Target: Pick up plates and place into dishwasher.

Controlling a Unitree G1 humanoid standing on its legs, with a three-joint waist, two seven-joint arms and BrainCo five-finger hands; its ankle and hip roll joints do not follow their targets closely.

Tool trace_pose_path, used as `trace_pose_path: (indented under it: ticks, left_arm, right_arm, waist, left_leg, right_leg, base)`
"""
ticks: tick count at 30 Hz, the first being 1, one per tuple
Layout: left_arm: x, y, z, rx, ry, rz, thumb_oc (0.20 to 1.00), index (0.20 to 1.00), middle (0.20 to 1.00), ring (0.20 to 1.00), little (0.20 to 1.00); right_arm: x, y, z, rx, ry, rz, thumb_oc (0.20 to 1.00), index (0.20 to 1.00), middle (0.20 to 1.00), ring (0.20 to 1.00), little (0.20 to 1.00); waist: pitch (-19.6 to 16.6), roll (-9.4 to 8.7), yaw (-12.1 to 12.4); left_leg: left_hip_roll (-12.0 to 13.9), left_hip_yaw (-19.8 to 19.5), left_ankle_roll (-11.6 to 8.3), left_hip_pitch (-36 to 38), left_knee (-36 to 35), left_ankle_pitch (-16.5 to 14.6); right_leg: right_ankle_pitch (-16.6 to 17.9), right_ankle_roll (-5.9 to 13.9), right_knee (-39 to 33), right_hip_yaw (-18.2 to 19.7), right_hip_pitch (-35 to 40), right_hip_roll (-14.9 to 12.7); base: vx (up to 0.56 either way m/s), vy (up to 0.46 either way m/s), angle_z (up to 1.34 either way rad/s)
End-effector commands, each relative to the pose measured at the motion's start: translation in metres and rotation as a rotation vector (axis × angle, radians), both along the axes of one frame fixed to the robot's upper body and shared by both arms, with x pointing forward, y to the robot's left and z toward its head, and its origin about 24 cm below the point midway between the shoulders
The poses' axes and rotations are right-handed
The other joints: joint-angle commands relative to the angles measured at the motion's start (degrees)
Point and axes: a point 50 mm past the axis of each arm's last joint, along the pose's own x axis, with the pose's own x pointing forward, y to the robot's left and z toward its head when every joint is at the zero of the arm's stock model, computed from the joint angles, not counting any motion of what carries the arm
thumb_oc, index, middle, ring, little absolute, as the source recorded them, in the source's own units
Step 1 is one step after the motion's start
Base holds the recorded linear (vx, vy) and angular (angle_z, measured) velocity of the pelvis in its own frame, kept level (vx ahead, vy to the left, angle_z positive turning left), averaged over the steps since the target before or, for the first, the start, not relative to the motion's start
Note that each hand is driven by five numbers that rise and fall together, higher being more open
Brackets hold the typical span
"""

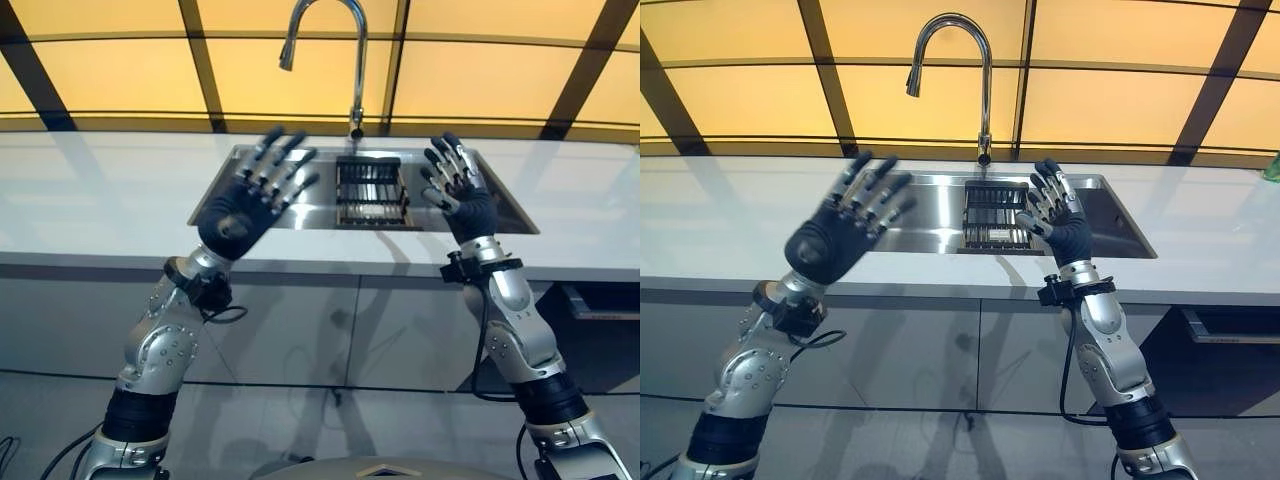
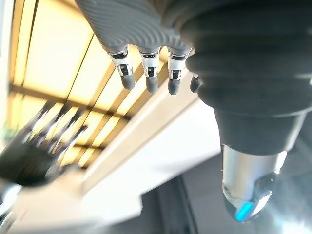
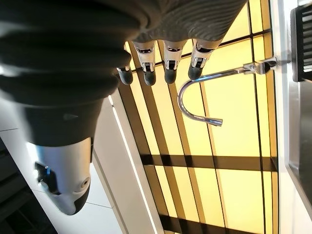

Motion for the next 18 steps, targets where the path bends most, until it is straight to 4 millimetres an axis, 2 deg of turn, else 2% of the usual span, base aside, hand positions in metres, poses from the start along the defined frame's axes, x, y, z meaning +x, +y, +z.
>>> trace_pose_path:
  ticks: [1, 2, 7, 18]
  left_arm:
    - [0.014, 0.010, 0.006, 0.029, -0.021, 0.211, 1.000, 1.000, 1.000, 1.000, 1.000]
    - [0.016, 0.014, 0.004, 0.072, -0.016, 0.357, 1.000, 1.000, 1.000, 1.000, 1.000]
    - [0.021, 0.020, -0.004, 0.128, 0.032, 0.532, 1.000, 1.000, 1.000, 1.000, 1.000]
    - [0.029, 0.015, -0.015, 0.164, 0.132, 0.605, 1.000, 1.000, 1.000, 1.000, 1.000]
  right_arm:
    - [0.003, 0.000, 0.021, 0.009, -0.091, -0.048, 1.000, 1.000, 1.000, 1.000, 1.000]
    - [0.005, -0.001, 0.020, 0.010, -0.081, -0.071, 1.000, 1.000, 1.000, 1.000, 1.000]
    - [0.006, -0.007, 0.014, -0.001, -0.043, -0.140, 1.000, 1.000, 1.000, 1.000, 1.000]
    - [0.006, -0.005, 0.009, -0.001, -0.027, -0.217, 1.000, 1.000, 1.000, 1.000, 1.000]
  waist:
    - [-2.3, -0.13, 0.5]
    - [-2.3, -0.07, 0.3]
    - [-2.2, 0.03, -0.3]
    - [-1.2, 0.24, -1.0]
  left_leg:
    - [4.3, 2.5, -2.85, 2.9, 3.0, -7.1]
    - [4.5, 2.7, -2.80, 3.1, 2.3, -6.9]
    - [4.7, 3.1, -2.63, 4.0, 0.6, -6.8]
    - [4.6, 3.1, -2.32, 5.3, 0.1, -7.4]
  right_leg:
    - [4.2, -0.86, -0.2, 1.3, -6.1, 0.1]
    - [4.3, -0.78, -0.4, 1.5, -6.3, 0.2]
    - [4.2, -0.35, -0.6, 1.5, -6.5, 0.1]
    - [4.4, 0.07, -0.5, 1.8, -6.3, 0.0]
  base:
    - [-0.02, 0.014, 0.03]
    - [0.00, 0.000, 0.00]
    - [-0.01, 0.010, -0.05]
    - [0.00, 0.001, 0.00]
